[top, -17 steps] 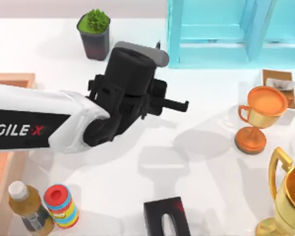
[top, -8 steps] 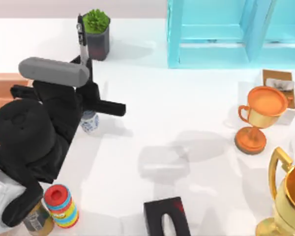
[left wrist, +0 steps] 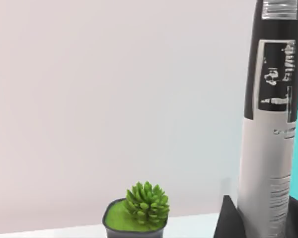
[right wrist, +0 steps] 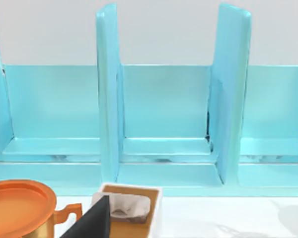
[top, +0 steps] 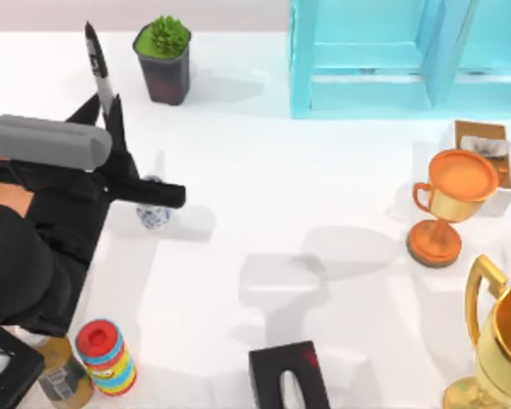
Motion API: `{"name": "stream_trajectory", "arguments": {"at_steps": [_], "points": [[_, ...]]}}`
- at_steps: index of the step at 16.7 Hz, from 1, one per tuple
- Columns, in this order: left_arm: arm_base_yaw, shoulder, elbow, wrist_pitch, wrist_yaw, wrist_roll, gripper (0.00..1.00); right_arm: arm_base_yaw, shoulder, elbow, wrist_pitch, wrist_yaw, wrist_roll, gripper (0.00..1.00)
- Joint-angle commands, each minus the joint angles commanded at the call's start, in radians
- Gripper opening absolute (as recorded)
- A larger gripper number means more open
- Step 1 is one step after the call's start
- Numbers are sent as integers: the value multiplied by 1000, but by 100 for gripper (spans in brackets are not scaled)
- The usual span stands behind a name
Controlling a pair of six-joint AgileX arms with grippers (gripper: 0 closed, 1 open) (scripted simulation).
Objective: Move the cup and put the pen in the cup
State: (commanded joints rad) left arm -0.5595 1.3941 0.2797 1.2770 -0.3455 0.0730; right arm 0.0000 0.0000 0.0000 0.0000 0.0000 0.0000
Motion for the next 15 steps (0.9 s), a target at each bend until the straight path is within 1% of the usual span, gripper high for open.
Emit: {"name": "stream_trajectory", "arguments": {"at_steps": [4,8,15], "points": [[-1,6,8,-1,0,-2,0,0,0,0,0,0,0,100],[28,34,52,21,8,-11,0,0,0,0,0,0,0,100],[60,215,122,98,56,-14,0,0,0,0,0,0,0,100]]}}
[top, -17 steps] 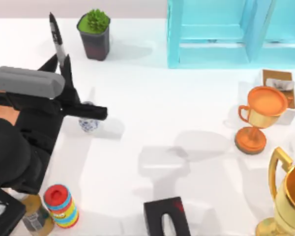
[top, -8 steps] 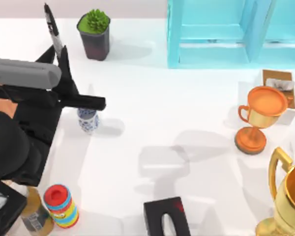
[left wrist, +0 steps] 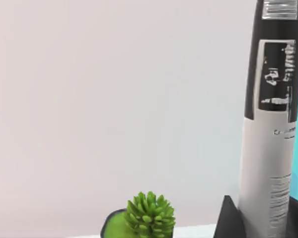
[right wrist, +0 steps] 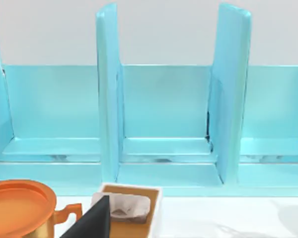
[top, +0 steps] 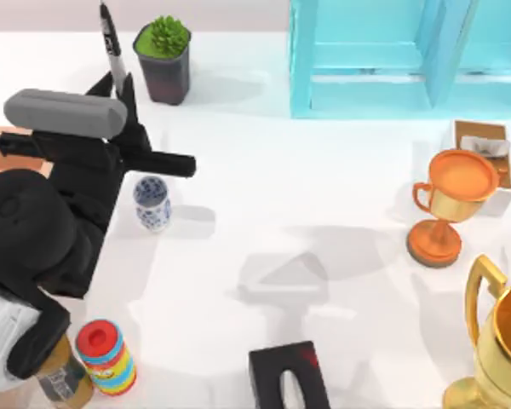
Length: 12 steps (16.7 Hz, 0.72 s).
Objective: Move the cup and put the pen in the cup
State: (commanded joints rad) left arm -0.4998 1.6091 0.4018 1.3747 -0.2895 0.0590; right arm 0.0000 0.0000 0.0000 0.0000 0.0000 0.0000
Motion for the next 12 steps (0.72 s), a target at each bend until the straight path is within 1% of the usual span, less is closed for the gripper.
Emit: {"name": "stream_trajectory", "arguments": {"at_steps": [6,12], "points": [[1,26,6,11,7,3,0,0,0,0,0,0,0,100],[1,26,6,11,7,3,45,0,0,0,0,0,0,100]]}}
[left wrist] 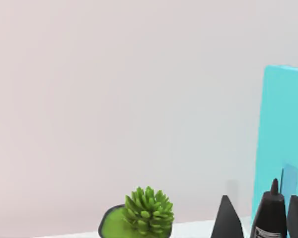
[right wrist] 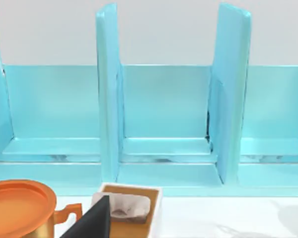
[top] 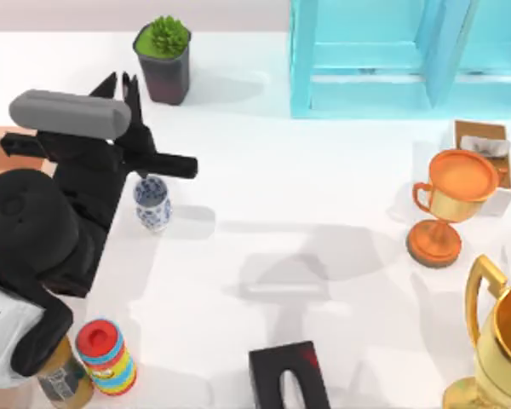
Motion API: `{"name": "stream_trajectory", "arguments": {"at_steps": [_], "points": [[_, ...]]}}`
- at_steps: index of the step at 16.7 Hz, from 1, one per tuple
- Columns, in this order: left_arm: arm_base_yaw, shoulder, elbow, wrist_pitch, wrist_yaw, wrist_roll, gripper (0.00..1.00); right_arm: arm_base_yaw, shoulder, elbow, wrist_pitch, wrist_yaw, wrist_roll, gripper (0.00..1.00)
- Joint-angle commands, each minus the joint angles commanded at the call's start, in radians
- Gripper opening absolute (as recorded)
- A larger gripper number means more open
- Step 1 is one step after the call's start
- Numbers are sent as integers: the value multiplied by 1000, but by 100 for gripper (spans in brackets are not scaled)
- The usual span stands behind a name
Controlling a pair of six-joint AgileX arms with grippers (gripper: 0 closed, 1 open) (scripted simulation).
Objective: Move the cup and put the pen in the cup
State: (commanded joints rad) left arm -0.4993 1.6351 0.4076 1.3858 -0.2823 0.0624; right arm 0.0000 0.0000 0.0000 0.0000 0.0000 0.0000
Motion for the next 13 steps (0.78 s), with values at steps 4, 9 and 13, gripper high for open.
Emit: {"name": "stream_trajectory", "arguments": {"at_steps": [4,9,13], "points": [[0,0,0,0,0,0,75,0,0,0,0,0,0,100],[0,0,0,0,0,0,100,0,0,0,0,0,0,100],[0,0,0,0,0,0,100,0,0,0,0,0,0,100]]}}
